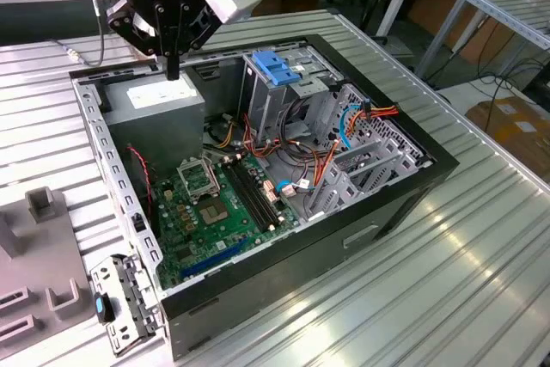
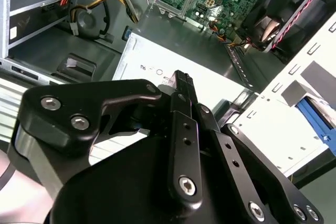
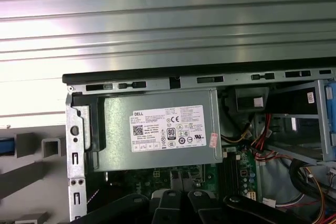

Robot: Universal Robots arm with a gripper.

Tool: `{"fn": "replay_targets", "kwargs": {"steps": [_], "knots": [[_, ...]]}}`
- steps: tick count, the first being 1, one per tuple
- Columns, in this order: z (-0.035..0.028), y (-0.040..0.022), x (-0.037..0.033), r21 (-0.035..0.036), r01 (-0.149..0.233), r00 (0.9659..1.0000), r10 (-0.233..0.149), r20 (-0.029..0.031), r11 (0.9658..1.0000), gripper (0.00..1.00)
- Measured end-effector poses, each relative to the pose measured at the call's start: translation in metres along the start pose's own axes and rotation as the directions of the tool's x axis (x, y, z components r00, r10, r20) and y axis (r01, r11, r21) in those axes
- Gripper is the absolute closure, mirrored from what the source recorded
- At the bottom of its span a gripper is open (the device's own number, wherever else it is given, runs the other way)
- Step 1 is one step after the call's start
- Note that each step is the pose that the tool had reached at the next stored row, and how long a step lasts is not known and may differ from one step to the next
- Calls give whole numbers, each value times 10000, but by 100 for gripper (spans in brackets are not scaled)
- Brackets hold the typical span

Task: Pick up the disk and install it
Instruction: 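Reach for the disk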

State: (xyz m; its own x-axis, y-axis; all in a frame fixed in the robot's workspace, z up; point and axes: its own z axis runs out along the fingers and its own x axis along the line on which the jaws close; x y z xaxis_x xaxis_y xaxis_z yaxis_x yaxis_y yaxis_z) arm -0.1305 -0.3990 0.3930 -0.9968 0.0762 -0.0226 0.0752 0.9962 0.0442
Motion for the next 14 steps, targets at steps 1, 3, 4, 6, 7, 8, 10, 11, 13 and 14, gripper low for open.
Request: {"fn": "replay_targets", "kwargs": {"steps": [1,3,4,6,7,8,10,11,13,14], "knots": [[0,-1,9,0,0,10000,0,-1,10000,89],[0,-2,31,0,0,10000,0,-4,10000,89],[1,-3,38,-1,-1,10000,1,-4,10000,89],[1,-5,67,1,-1,10000,1,-14,10000,89],[1,-6,77,1,-1,10000,1,-20,10000,89],[1,-7,90,2,-2,10000,2,-32,10000,89],[1,-8,102,3,-2,10000,2,-42,10000,89],[1,-8,107,3,-2,10000,2,-46,10000,89],[1,-9,115,5,-2,10000,2,-54,10000,89],[1,-9,119,5,-3,10000,3,-57,10000,89]]}}
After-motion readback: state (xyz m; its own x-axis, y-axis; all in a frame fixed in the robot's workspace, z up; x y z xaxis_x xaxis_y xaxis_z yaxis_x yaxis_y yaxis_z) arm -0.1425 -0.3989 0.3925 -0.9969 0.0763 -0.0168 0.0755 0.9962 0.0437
